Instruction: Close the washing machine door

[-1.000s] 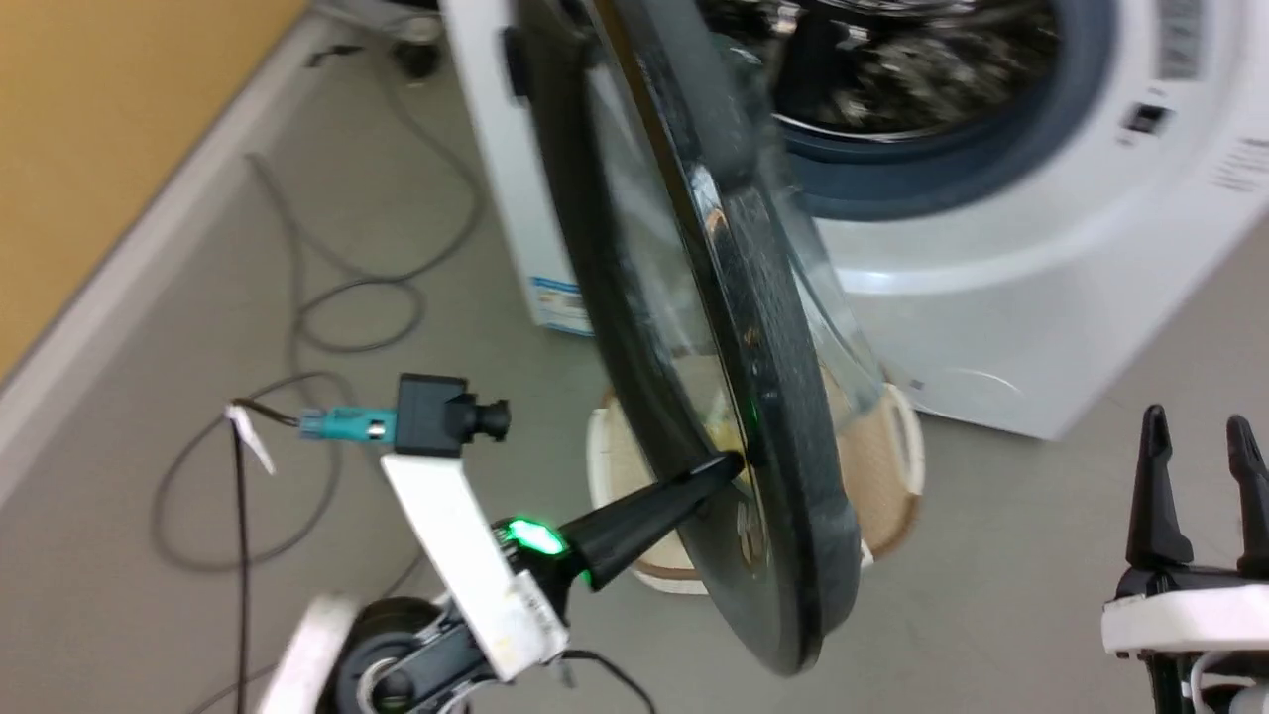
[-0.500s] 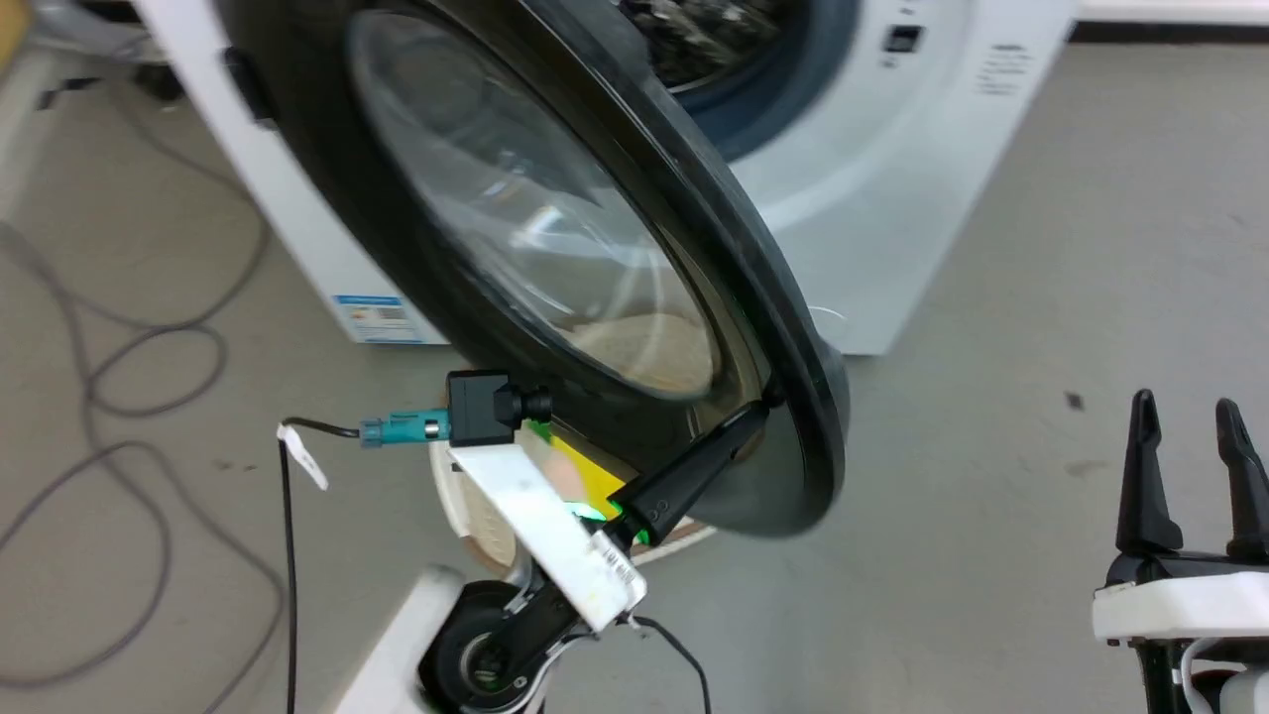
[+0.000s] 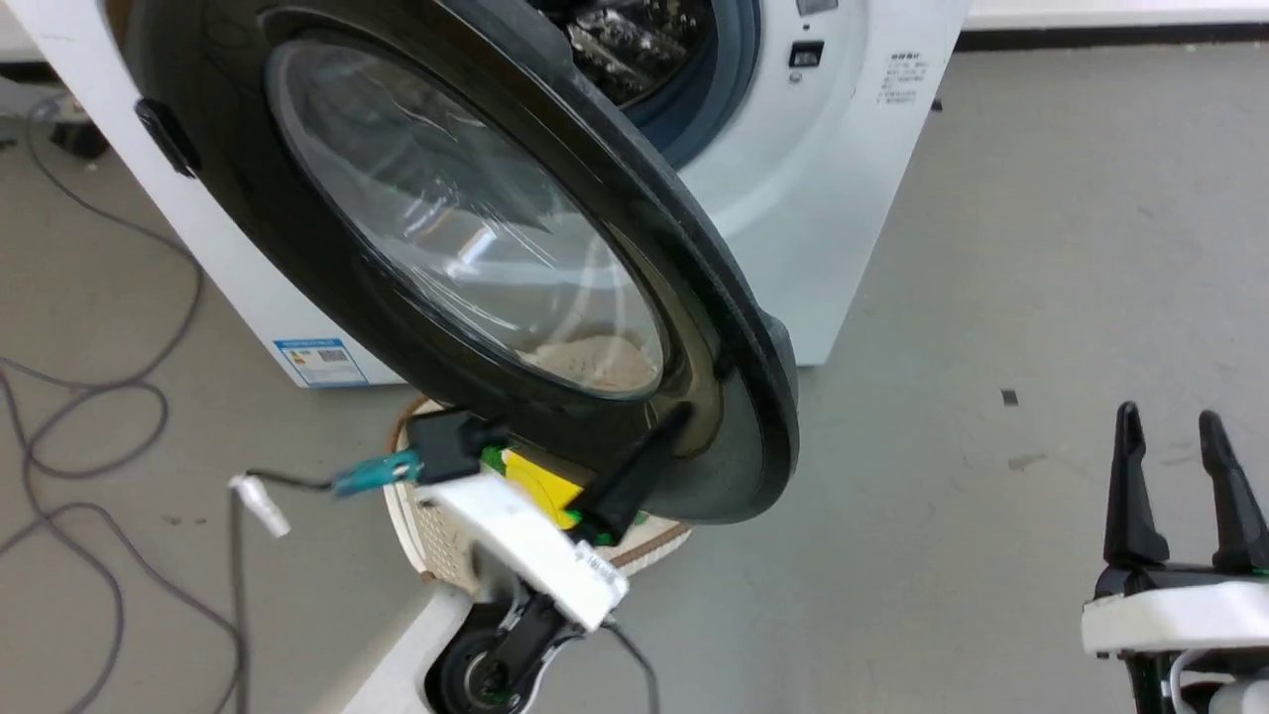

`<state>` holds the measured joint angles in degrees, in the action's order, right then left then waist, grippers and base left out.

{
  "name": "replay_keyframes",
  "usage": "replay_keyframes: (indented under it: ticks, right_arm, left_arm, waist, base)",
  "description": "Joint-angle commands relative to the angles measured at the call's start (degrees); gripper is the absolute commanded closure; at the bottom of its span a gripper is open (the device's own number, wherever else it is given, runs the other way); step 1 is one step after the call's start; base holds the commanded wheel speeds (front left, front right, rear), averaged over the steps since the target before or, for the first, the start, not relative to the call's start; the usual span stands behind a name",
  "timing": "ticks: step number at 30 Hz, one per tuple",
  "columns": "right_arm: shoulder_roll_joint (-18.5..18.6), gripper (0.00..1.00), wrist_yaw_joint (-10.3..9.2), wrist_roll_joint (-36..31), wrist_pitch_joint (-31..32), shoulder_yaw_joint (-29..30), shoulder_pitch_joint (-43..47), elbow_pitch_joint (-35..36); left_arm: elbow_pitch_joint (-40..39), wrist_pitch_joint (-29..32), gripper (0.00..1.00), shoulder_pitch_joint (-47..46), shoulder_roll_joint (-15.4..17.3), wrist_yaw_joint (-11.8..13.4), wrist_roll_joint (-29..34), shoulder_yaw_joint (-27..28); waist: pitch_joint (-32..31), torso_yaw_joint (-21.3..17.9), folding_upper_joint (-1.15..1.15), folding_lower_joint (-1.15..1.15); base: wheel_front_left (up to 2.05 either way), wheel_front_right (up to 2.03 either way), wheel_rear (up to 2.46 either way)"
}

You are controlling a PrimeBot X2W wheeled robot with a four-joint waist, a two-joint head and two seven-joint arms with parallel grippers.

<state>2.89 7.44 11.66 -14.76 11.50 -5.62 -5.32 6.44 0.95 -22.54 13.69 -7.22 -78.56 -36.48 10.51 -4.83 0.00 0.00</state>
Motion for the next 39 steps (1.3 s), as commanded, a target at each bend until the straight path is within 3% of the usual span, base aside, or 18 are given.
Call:
replay_keyframes:
  ticks: [1,5,8,14,17,18,19,20,23,26,34,39]
  right_arm:
    - [0.0,0.00,0.05,-0.6,-0.2,-0.4,1.2,0.3]
    - [0.0,0.00,0.05,-1.9,-0.2,-0.9,2.2,1.2]
    - [0.0,0.00,0.05,-2.4,-0.2,-0.3,2.4,2.1]
    - [0.0,0.00,0.05,-2.8,-0.2,0.9,2.4,4.8]
    - [0.0,0.00,0.05,-3.5,-0.2,0.4,2.2,6.6]
    - [0.0,0.00,0.05,-3.5,-0.2,0.4,2.2,6.6]
    - [0.0,0.00,0.05,-3.5,-0.2,0.2,1.7,7.9]
    - [0.0,0.00,0.05,-3.5,-0.2,0.2,1.7,7.9]
    - [0.0,0.00,0.05,-3.4,-0.2,0.0,0.7,9.8]
    - [0.0,0.00,0.05,-5.0,-0.2,-2.4,-0.6,12.8]
    - [0.3,0.00,0.05,-4.1,-0.2,-10.7,-4.1,20.9]
    - [3.6,0.00,0.05,-1.6,-0.2,-17.7,-5.3,23.3]
  left_arm:
    - [1.3,-3.3,1.00,-0.8,1.7,-0.3,3.2,-1.2]
    - [4.6,-12.2,1.00,-1.6,4.6,-0.3,10.6,-3.2]
    - [8.1,-15.4,1.00,-2.5,5.9,0.4,17.7,-1.0]
    - [4.4,-15.9,1.00,-0.6,3.5,9.0,38.4,14.5]
    - [0.9,-15.9,0.02,2.5,2.1,12.3,47.1,20.5]
    - [0.9,-15.9,0.02,2.5,2.1,12.3,47.1,20.5]
    - [-1.5,-15.9,0.00,4.7,2.0,15.0,53.5,23.2]
    - [-1.5,-15.9,0.00,4.7,2.0,15.0,53.5,23.2]
    - [-4.4,-15.9,0.00,8.3,2.0,18.9,61.0,25.8]
    - [-6.2,-15.9,0.00,12.1,1.6,21.2,65.6,27.0]
    - [-7.9,-15.9,0.00,19.3,0.1,20.8,68.8,29.6]
    - [-8.4,-15.9,0.00,21.3,-1.7,21.0,70.1,31.4]
  waist:
    - [-1.1,0.8,0.00,0.00]
    - [-2.7,1.8,0.00,0.00]
    - [-3.6,2.6,0.00,0.00]
    - [-4.4,4.8,0.00,0.00]
    - [-4.8,5.6,0.00,0.00]
    - [-4.8,5.6,0.00,0.00]
    - [-5.1,6.2,0.00,0.00]
    - [-5.1,6.2,0.00,0.00]
    - [-5.5,7.0,0.00,0.00]
    - [-5.9,8.0,0.00,0.00]
    - [-6.2,10.2,0.00,0.00]
    - [-6.5,11.4,0.00,0.00]
  base:
    - [0.00,0.00,0.00]
    - [0.00,0.00,0.00]
    - [0.00,0.00,0.00]
    - [0.00,0.00,0.00]
    - [0.00,0.00,0.00]
    - [0.00,0.00,0.00]
    - [0.00,0.00,0.00]
    - [0.00,0.00,0.00]
    - [0.00,0.00,0.00]
    - [0.00,0.00,0.00]
    - [0.00,0.00,0.00]
    - [0.00,0.00,0.00]
